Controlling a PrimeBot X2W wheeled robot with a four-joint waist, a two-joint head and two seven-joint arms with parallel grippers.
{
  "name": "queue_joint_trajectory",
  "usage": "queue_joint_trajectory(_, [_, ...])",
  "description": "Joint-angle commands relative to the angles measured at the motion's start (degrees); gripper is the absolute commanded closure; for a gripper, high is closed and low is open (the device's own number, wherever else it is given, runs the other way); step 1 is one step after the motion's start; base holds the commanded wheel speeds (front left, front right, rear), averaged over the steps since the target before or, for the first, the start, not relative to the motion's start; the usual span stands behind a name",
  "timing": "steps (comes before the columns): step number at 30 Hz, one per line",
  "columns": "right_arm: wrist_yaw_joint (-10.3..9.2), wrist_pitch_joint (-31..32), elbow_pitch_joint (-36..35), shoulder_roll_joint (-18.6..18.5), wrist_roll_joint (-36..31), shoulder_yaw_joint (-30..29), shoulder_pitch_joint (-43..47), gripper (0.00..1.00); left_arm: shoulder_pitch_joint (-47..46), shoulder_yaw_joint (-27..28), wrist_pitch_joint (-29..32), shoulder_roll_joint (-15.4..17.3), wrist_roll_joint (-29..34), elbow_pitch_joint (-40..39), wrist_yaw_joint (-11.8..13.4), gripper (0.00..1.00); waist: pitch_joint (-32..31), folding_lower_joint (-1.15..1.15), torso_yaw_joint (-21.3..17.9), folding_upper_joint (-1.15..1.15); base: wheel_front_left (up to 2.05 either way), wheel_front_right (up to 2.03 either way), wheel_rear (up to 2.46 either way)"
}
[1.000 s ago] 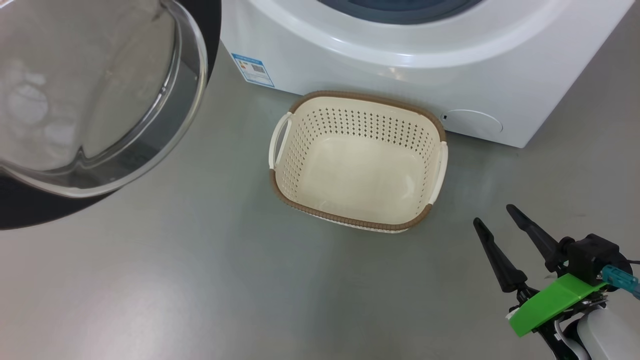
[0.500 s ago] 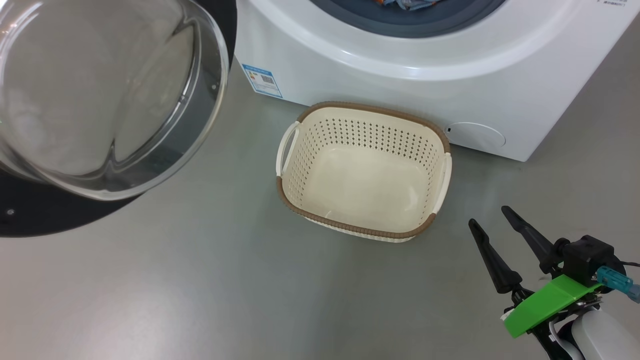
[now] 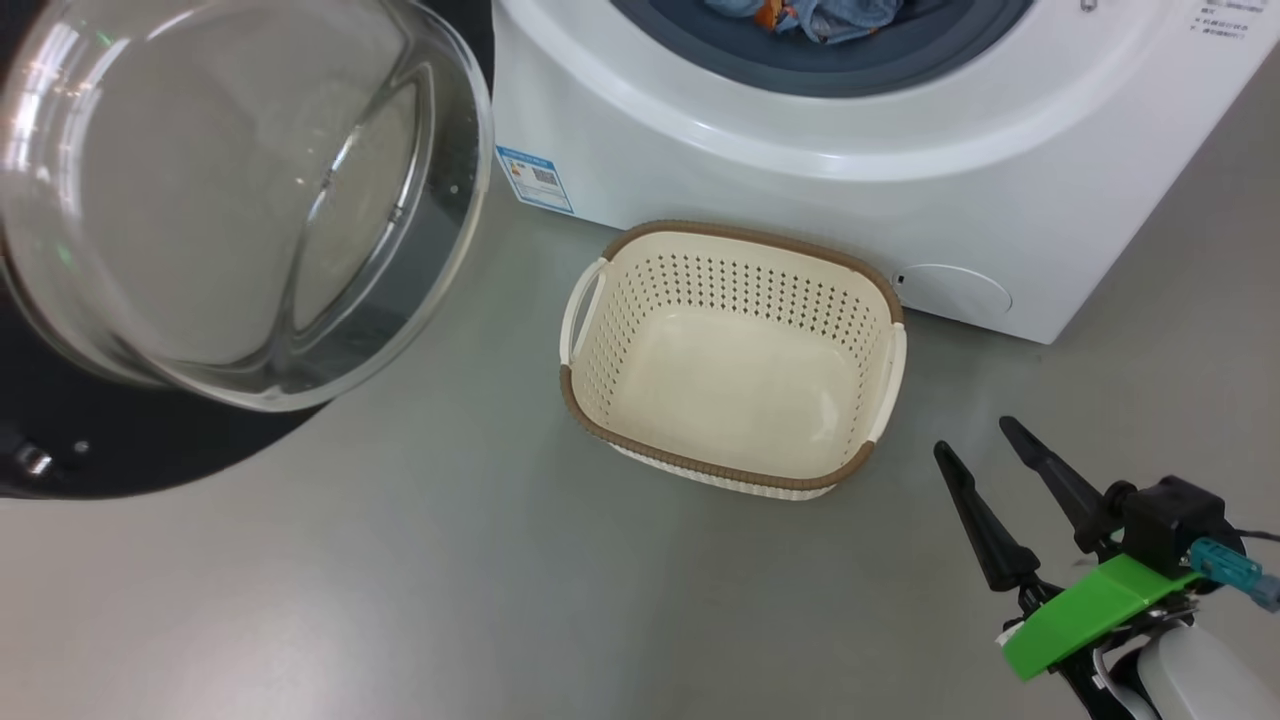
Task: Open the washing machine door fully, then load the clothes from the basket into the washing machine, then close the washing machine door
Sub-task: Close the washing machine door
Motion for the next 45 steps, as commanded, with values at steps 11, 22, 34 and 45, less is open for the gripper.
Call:
queue_joint_trajectory(11, [0.57,-0.3,-1.2,0.7,-0.7,0.4,2.3,0.00,3.5,-0.1,7.3,1.5,-3.4,-12.4,-0.5,1.00,-1.7,0.00,0.5,0.00,0.00,0.00,0.00])
queue_joint_trajectory(22, [0.57,-0.3,-1.3,1.0,-0.6,-0.3,2.2,0.00,6.3,0.2,13.4,-0.2,-5.9,-23.4,-0.5,1.00,-2.0,0.00,-0.4,0.00,0.00,0.00,0.00])
queue_joint_trajectory(34, [0.57,-0.3,-1.5,1.5,-0.9,-1.3,2.1,0.00,7.3,-0.9,20.4,-4.3,-6.3,-34.6,-0.5,1.00,-2.5,0.00,-4.3,0.00,0.00,0.00,0.00])
queue_joint_trajectory(45, [0.57,-0.3,-1.8,3.1,-1.3,-2.8,2.6,0.00,6.0,-2.8,23.5,-8.0,-5.0,-38.5,-0.5,1.00,-3.1,0.00,-9.7,0.00,0.00,0.00,0.00])
